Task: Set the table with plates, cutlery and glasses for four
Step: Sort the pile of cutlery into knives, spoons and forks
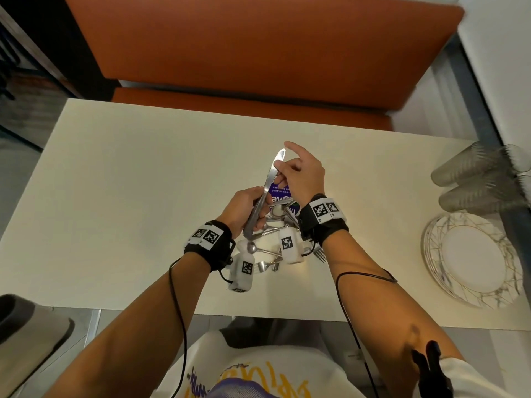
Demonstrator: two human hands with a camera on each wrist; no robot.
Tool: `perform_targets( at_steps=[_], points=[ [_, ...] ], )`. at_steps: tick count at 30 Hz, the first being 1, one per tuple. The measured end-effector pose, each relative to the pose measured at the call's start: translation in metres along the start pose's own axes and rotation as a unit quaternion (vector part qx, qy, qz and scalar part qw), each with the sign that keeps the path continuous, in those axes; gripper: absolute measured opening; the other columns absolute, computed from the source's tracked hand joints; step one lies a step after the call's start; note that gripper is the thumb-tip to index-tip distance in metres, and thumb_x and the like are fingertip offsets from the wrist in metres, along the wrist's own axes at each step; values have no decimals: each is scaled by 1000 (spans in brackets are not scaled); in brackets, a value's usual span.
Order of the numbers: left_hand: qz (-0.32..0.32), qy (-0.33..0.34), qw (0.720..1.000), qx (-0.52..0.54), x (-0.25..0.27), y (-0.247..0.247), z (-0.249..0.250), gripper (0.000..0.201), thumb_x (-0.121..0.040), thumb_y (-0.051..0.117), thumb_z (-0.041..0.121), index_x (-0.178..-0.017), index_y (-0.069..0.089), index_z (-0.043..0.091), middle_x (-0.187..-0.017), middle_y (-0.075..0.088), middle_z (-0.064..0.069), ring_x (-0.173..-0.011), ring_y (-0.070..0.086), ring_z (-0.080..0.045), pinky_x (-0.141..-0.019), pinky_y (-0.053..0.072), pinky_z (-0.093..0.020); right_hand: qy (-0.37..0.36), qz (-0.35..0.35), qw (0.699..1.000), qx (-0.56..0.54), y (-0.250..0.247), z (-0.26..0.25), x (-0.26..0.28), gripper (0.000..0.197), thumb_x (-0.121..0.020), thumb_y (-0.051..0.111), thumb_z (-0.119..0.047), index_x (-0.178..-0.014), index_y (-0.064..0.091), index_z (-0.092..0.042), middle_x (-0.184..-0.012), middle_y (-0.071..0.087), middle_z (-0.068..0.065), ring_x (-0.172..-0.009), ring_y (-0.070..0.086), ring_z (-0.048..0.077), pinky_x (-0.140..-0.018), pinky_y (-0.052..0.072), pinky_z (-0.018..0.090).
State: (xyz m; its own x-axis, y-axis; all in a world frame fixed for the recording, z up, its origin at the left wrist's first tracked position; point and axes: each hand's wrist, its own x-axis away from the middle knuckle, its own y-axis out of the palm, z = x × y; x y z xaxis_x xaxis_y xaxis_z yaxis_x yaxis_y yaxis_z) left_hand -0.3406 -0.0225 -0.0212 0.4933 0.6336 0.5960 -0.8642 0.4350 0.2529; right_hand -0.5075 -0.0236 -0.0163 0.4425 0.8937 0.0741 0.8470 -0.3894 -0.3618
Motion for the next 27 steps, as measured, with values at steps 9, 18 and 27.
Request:
perform_targets(
  at_steps=[9, 18, 27],
  points=[
    [21, -36, 998, -50, -10, 0, -5, 37, -105, 37, 36, -76, 52, 19, -60, 36, 4, -45, 26, -11, -49, 15, -27, 0, -38, 999, -2, -14, 10, -7, 31, -99, 67, -23, -130, 68, -16, -85, 78, 2, -69, 76, 16, -71, 64, 31],
    [35, -57, 996, -54, -22, -2, -16, 43, -108, 34, 30, -68, 44, 19, -57, 32, 3, -38, 22, -8, -36, 18, -20, 130, -31, 978, 161, -73, 89, -8, 26, -93, 60, 0, -102, 77, -17, -90, 77, 2, -85, 73, 23, -76, 59, 27],
    [45, -70, 993, -85, -38, 1, -23, 42, -107, 34, 32, -72, 50, 17, -56, 33, 3, -40, 22, -10, -41, 17, -24, 85, -167, 928, 322, -60, 140, 10, 21, -81, 86, -24, -98, 77, -17, -94, 56, 5, -85, 54, 20, -74, 43, 28]
  ],
)
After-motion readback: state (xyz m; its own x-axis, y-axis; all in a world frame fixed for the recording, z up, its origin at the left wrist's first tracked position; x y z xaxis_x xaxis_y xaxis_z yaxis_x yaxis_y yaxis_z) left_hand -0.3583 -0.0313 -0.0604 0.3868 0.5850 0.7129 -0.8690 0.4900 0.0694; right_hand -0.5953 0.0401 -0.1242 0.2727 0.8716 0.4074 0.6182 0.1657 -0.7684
